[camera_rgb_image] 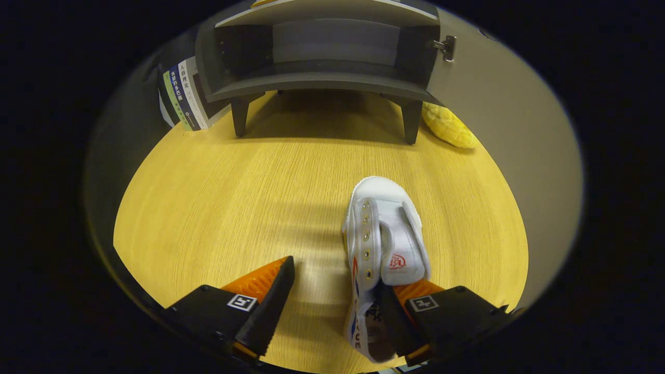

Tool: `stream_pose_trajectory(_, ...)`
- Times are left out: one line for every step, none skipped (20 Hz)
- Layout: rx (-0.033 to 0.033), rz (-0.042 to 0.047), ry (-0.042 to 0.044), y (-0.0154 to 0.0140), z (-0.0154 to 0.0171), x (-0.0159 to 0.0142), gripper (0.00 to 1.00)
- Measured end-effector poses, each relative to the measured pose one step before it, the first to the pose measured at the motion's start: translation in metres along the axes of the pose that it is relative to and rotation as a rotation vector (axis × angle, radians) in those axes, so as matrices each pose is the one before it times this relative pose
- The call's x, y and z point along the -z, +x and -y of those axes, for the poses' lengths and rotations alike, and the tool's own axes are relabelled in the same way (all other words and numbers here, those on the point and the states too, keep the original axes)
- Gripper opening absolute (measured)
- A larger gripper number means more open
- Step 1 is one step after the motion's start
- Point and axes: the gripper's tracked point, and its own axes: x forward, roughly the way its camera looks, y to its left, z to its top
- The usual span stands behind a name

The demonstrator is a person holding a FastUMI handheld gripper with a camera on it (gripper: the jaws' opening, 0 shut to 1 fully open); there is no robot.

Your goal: Open the shoe cabinet door, grab the shoes and put them into the shoe cabinet, then close the shoe cabinet door.

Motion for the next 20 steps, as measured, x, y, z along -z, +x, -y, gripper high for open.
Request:
stream_pose_trajectory(0.02151, 0.00174, -0.00730, 0.00421, 0.00669, -0.00087, 0.69)
stream_pose_trajectory(0.02323, -0.00094, -0.00474, 0.00288, 0.00711, -0.00143, 0.63)
stream_pose_trajectory(0.02182, -0.00424, -0.00119, 0.00273, 0.00786, 0.00078, 0.57)
stream_pose_trajectory(-0.01665, -0.00472, 0.01271, 0.00223, -0.00087, -0.00003, 0.40)
stream_pose_trajectory(-0.00426, -0.01027, 0.00056, 0.00232, 0.00025, 0.00016, 0.22)
stream_pose_trajectory(-0.01378, 0.00007, 0.00007, 0.00030, -0.00517, 0.00156, 0.18)
stream_pose_trajectory(-0.01295, 0.00659, -0.00797, -0.00668, -0.00280, -0.00098, 0.10)
stream_pose_trajectory(-0.00434, 0.00454, -0.01140, 0.00429, 0.00183, -0.00017, 0.09)
stream_pose_trajectory(-0.00469, 0.00978, -0.01105, 0.00061, -0.00009, -0.00155, 0.05)
stream_pose_trajectory(-0.01346, 0.00661, -0.00801, 0.00033, -0.00084, -0.00080, 0.02)
stream_pose_trajectory(-0.02502, 0.00741, -0.00688, -0.00158, -0.00237, 0.00038, 0.02)
stream_pose_trajectory(-0.01408, 0.01122, -0.00738, -0.00176, -0.00271, -0.00104, 0.02)
stream_pose_trajectory(-0.00005, 0.00771, -0.00723, -0.00361, -0.00023, -0.00170, 0.02)
stream_pose_trajectory(-0.00212, 0.01263, -0.00113, -0.00473, -0.00143, -0.00145, 0.02)
stream_pose_trajectory(0.00109, 0.00842, 0.00227, -0.00396, -0.00213, -0.00170, 0.02)
stream_pose_trajectory(-0.00112, 0.00765, 0.00100, -0.00393, -0.00203, -0.00280, 0.02)
stream_pose_trajectory(-0.00553, 0.01284, -0.00027, -0.00556, -0.00195, -0.00479, 0.02)
stream_pose_trajectory(-0.00647, 0.01370, -0.00226, -0.00850, -0.00353, -0.00334, 0.02)
stream_pose_trajectory(-0.00527, 0.01551, -0.00504, -0.01016, -0.00272, -0.00514, 0.02)
stream_pose_trajectory(-0.00663, 0.01980, -0.00553, -0.00954, -0.00283, -0.00733, 0.02)
